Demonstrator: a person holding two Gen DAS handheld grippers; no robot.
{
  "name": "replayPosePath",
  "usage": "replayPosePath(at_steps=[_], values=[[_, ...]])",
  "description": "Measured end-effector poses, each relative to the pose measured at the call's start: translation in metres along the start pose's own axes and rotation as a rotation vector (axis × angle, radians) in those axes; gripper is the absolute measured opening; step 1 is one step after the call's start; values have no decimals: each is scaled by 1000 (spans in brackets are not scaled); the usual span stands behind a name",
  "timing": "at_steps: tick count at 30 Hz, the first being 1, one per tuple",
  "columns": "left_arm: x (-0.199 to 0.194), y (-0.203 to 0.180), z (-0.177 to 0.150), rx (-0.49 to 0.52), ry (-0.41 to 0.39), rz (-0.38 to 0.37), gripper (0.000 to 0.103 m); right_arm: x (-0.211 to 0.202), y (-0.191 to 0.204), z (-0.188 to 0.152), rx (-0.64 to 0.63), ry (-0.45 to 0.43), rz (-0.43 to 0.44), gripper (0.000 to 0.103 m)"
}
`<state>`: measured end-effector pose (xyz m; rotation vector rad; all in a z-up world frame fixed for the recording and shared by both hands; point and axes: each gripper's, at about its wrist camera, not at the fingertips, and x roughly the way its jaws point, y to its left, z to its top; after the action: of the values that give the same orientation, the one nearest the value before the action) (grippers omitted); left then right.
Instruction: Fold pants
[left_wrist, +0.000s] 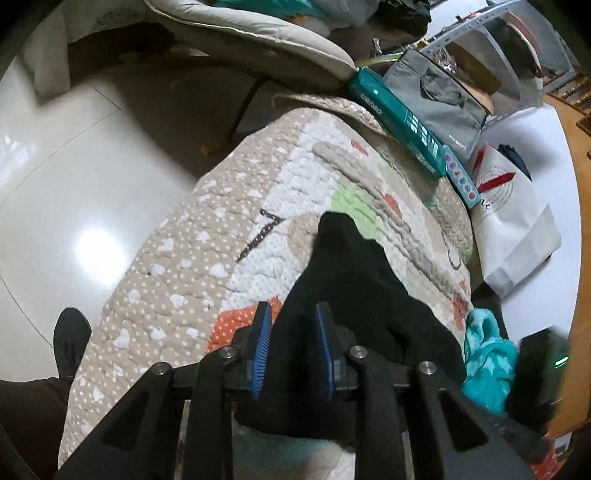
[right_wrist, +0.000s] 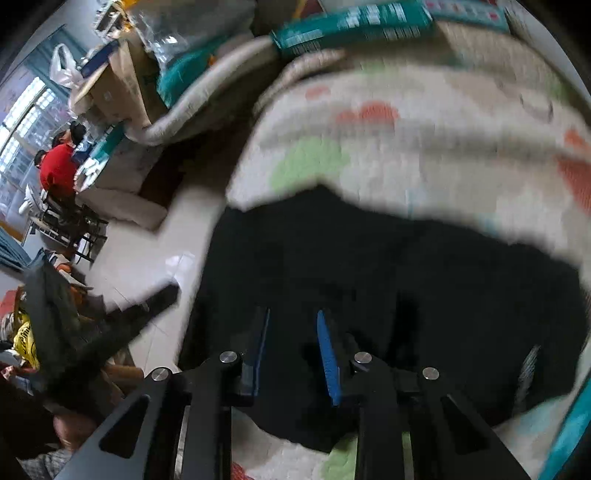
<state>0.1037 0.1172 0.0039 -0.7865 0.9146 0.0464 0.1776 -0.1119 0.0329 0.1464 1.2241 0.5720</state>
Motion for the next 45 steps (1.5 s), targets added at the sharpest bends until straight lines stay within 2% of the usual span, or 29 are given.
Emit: replayPosePath(at_steps=[1,2,6,7,8,10,12,15,18,20,23,27,31,36,39,41,42,43,44,45], values=[[1,0,0,5,1,6,23,10,-4,-7,12,17,-27,28],[0,2,-1,6,1,11,23,24,-10,-14,24,42,-90,26],[-1,4,-1,5,6,5,26,6,-11,-15,17,-2,-57,29],[-1,2,-1,11,3,2,28,-4,-13,-16,19,-26,-49,33],[-1,-1,-2,19,5,-3,28,-18,-17,-16,29,-58,-51,41],[1,-8,-4,39,17,-19,29,-42,-35,-23,81,-125,-82,53],[4,-16,-8,77,28,-31,31,-65,-60,-41,170,-195,-103,53],[8,-37,-15,182,50,-29,31,-78,-93,-72,289,-244,-113,54],[12,-62,-18,252,99,-44,32,-88,-123,-98,429,-282,-82,54],[19,-92,-19,334,150,-64,41,-90,-139,-109,500,-302,-66,53],[35,-151,-22,510,195,-65,45,-91,-153,-117,567,-344,-59,53],[77,-225,-31,670,304,-107,49,-90,-159,-122,567,-384,-91,54],[130,-280,-52,808,384,-94,49,-77,-163,-121,576,-382,-79,56],[200,-317,-79,906,502,-44,49,-67,-168,-120,590,-415,-65,56],[227,-330,-96,991,564,-14,55,-65,-167,-115,579,-442,-70,56],[239,-335,-110,1051,591,26,64,-65,-167,-111,563,-457,-83,56],[243,-337,-117,1090,600,50,64,-65,-167,-110,557,-460,-88,56],[244,-338,-126,1150,590,83,64,-64,-167,-108,548,-460,-90,56],[243,-339,-132,1200,570,106,53,-64,-166,-106,541,-457,-90,52],[240,-339,-136,1237,548,124,47,-65,-165,-105,534,-456,-86,46]])
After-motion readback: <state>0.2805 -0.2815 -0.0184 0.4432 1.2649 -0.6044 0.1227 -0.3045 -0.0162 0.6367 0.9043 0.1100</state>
